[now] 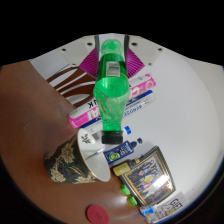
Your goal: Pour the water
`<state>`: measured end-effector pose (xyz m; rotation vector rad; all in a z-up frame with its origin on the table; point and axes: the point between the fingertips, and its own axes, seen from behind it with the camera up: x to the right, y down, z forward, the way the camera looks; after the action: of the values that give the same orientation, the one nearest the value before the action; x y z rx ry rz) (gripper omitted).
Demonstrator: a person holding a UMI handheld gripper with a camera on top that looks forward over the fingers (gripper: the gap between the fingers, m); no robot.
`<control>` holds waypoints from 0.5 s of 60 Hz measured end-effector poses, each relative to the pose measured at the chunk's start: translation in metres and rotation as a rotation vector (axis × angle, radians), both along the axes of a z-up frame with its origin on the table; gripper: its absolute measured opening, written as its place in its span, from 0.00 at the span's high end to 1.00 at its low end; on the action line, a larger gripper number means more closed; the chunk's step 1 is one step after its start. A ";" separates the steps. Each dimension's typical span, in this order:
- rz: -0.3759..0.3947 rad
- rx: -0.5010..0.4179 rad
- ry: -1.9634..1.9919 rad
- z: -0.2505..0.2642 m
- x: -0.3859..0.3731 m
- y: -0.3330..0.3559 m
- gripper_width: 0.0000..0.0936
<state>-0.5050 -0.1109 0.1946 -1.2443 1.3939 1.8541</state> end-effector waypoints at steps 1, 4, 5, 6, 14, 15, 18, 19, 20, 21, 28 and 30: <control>0.002 -0.002 0.009 -0.001 0.001 0.000 0.65; 0.000 -0.011 0.014 -0.005 0.003 0.000 0.65; 0.001 -0.010 0.013 -0.005 0.004 0.000 0.65; 0.003 -0.009 0.013 -0.005 0.004 -0.001 0.65; 0.033 -0.002 -0.032 0.001 0.005 -0.003 0.65; 0.040 -0.001 -0.049 0.002 0.005 -0.003 0.65; 0.063 0.020 -0.125 0.008 0.005 -0.005 0.65; 0.067 0.030 -0.154 0.011 0.005 -0.004 0.65; 0.071 0.042 -0.185 0.014 0.006 -0.004 0.65; 0.075 0.049 -0.223 0.018 0.006 -0.004 0.65; 0.076 0.168 -0.560 0.051 0.025 -0.002 0.65; 0.067 0.208 -0.673 0.063 0.033 0.000 0.65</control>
<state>-0.4716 -0.1113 0.2573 -1.6093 0.7817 1.3701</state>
